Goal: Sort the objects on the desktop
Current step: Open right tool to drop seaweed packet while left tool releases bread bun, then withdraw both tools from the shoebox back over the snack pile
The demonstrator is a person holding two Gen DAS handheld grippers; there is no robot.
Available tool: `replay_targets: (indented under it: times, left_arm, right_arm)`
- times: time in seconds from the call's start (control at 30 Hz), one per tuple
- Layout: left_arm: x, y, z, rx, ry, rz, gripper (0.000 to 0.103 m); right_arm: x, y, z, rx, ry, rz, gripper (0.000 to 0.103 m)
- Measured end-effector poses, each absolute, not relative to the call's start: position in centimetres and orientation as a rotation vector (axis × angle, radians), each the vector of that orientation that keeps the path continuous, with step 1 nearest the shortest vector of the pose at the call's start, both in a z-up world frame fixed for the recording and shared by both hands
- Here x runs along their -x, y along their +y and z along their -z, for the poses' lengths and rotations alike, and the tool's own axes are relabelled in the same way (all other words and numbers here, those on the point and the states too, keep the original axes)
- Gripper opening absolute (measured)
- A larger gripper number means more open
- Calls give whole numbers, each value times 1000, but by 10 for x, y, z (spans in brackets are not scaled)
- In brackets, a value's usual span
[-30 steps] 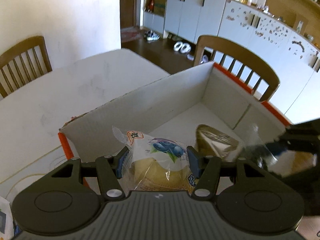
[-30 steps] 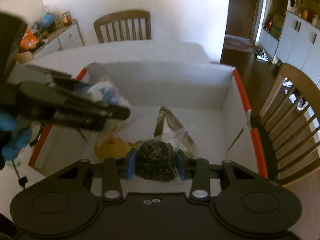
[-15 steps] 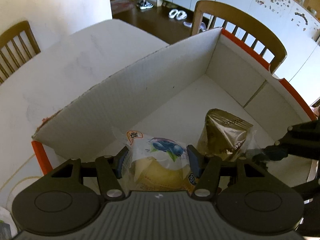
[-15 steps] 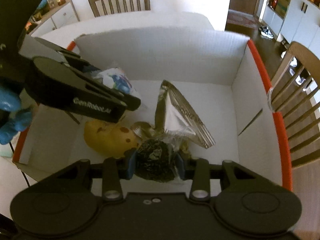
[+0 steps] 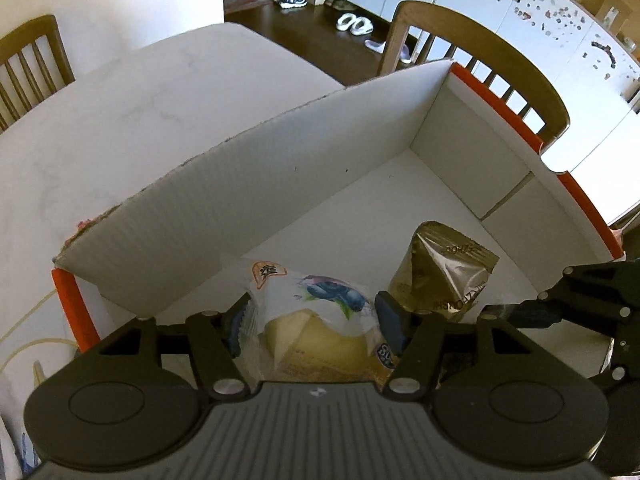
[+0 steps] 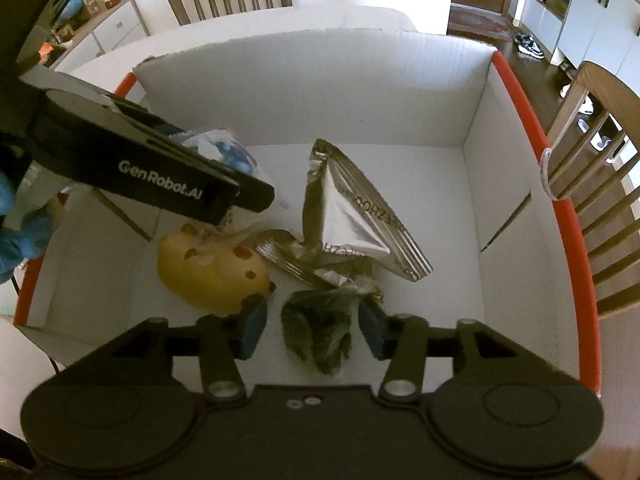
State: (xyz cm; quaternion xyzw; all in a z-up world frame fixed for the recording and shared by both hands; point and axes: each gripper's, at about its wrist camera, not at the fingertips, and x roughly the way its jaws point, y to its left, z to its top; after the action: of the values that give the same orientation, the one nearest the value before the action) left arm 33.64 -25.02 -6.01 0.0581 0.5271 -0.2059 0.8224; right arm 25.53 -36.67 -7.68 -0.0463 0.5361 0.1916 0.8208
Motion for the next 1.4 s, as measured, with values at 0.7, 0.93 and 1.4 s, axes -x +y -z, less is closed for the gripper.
replay_targets:
  times: [0.7, 0.93, 1.4]
  left_arm:
    - [-307, -243, 20, -52, 991, 439, 77]
    - [-283, -233, 3, -24, 939, 430, 77]
    - [-223, -196, -27, 41, 839, 372, 81]
  right_arm:
    - [-237, -379, 33, 51, 1033, -414, 68]
    - [-227, -381, 22, 26, 992, -427, 69]
    - [-210, -382, -2, -8, 896, -484, 87]
